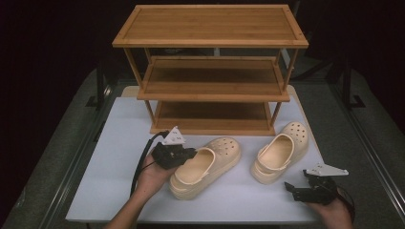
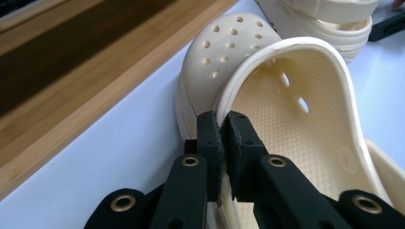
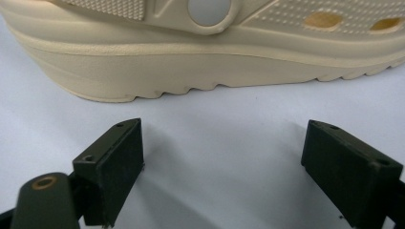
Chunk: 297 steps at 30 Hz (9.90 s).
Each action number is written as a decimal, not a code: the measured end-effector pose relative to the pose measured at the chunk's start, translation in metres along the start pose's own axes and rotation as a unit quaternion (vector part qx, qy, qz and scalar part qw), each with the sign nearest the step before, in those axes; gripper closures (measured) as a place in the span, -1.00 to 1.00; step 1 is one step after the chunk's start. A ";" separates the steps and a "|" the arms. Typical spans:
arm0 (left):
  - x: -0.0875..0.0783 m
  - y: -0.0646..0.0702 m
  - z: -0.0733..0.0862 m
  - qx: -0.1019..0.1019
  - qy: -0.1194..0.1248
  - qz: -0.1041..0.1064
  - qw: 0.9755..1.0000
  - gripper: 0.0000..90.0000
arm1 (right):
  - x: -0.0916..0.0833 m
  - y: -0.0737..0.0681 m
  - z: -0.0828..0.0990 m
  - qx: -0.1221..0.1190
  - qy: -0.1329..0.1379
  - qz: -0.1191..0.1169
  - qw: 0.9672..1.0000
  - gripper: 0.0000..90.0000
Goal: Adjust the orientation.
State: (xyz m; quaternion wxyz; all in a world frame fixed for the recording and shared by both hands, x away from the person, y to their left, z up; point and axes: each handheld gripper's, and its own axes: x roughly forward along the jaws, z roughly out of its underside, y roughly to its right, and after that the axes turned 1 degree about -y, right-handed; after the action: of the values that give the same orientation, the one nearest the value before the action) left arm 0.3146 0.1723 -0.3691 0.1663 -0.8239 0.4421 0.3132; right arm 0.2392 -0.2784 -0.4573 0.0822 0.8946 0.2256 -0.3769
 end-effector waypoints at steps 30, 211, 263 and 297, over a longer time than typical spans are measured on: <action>-0.070 -0.056 0.087 -0.092 0.017 -0.085 0.992 0.88 | 0.000 0.000 0.000 0.000 0.001 0.000 1.000 -0.69; -0.070 -0.126 0.171 -0.141 -0.054 -0.149 0.977 -1.00 | 0.007 0.006 -0.063 -0.021 -0.006 -0.090 0.996 1.00; -0.070 -0.127 0.171 -0.141 -0.055 -0.148 0.977 -1.00 | 0.055 -0.026 -0.094 -0.078 -0.042 -0.149 0.985 1.00; -0.070 -0.127 0.171 -0.141 -0.055 -0.147 0.977 -1.00 | 0.110 -0.072 -0.147 -0.126 -0.043 -0.184 0.974 1.00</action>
State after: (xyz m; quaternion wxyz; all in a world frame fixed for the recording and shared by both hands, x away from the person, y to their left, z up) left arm 0.3281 0.3807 -0.4507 0.1165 -0.8766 0.2576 0.3894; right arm 0.3669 -0.1301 -0.4310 0.1328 0.8030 0.4286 -0.3923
